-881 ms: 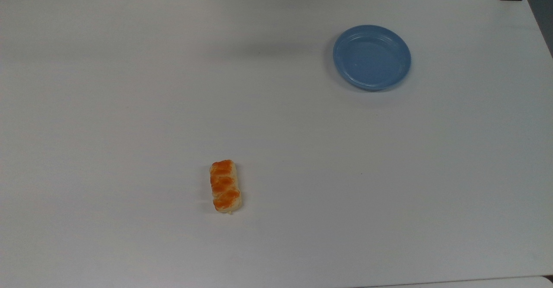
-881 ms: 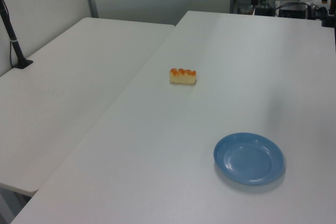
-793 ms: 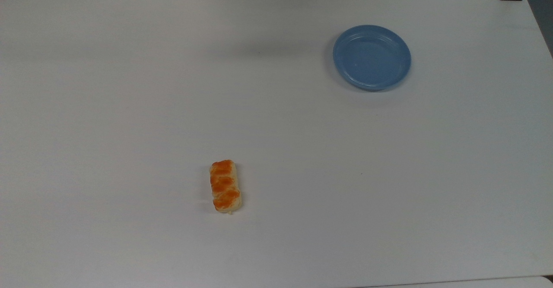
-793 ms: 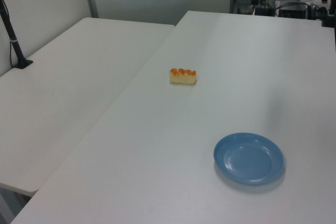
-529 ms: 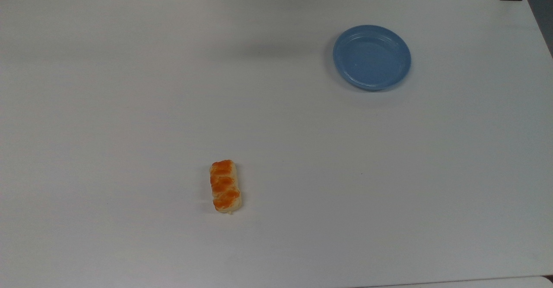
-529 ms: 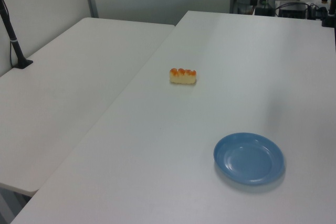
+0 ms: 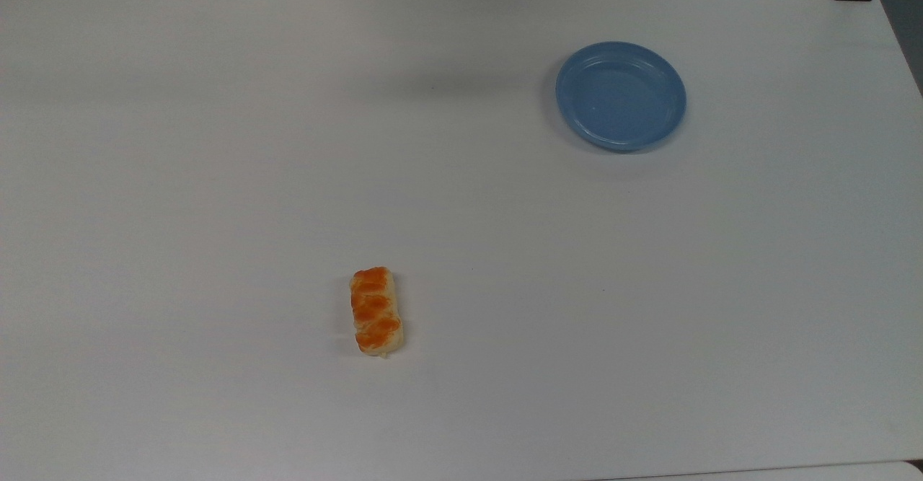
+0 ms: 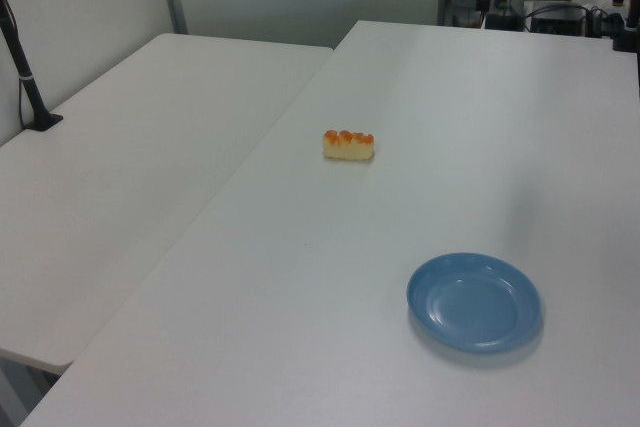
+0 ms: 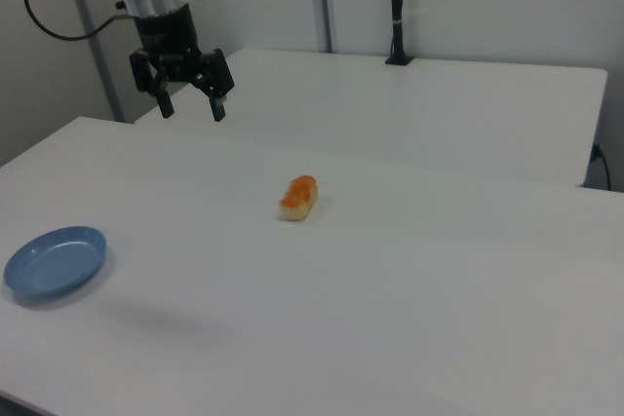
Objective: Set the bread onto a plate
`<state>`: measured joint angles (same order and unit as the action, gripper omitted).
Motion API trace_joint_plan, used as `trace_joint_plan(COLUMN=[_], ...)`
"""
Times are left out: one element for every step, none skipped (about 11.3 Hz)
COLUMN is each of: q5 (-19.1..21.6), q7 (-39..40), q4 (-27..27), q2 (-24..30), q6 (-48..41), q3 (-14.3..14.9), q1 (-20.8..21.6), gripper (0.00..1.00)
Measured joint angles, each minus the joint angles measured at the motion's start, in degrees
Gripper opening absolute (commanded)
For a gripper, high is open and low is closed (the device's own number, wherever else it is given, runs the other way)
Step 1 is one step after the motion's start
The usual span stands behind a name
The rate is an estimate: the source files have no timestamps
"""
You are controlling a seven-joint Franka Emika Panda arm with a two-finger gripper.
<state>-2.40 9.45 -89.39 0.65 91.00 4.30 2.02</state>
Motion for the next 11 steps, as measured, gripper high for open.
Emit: trace_joint_plan(q5=[0.0, 0.0, 0.0, 0.0, 0.0, 0.0, 0.0, 0.0, 0.0, 0.0, 0.0], q7=[0.0, 0.0, 0.0, 0.0, -0.2, -0.7, -0.8, -0.9, -0.9, -0.9, -0.9], q4=[0.0, 0.0, 0.0, -0.1, -0.2, -0.2, -0.2, -0.2, -0.2, -0.2, -0.1], q2=[0.0, 0.0, -0.1, -0.4, -1.0, -2.0, -3.1, -3.8, -4.1, -4.1, -4.1], q6=[0.0, 0.0, 0.0, 0.8, 3.3, 5.5, 6.5, 6.8, 6.8, 6.8, 6.8], q3=[0.0, 0.0, 0.0, 0.0, 0.0, 0.0, 0.0, 0.0, 0.0, 0.0, 0.0], q1=[0.0, 0.0, 0.0, 0.0, 0.0, 0.0, 0.0, 0.0, 0.0, 0.0, 0.0], gripper=[1.0, 1.0, 1.0, 1.0, 1.0, 1.0, 1.0, 1.0, 1.0, 1.0, 1.0])
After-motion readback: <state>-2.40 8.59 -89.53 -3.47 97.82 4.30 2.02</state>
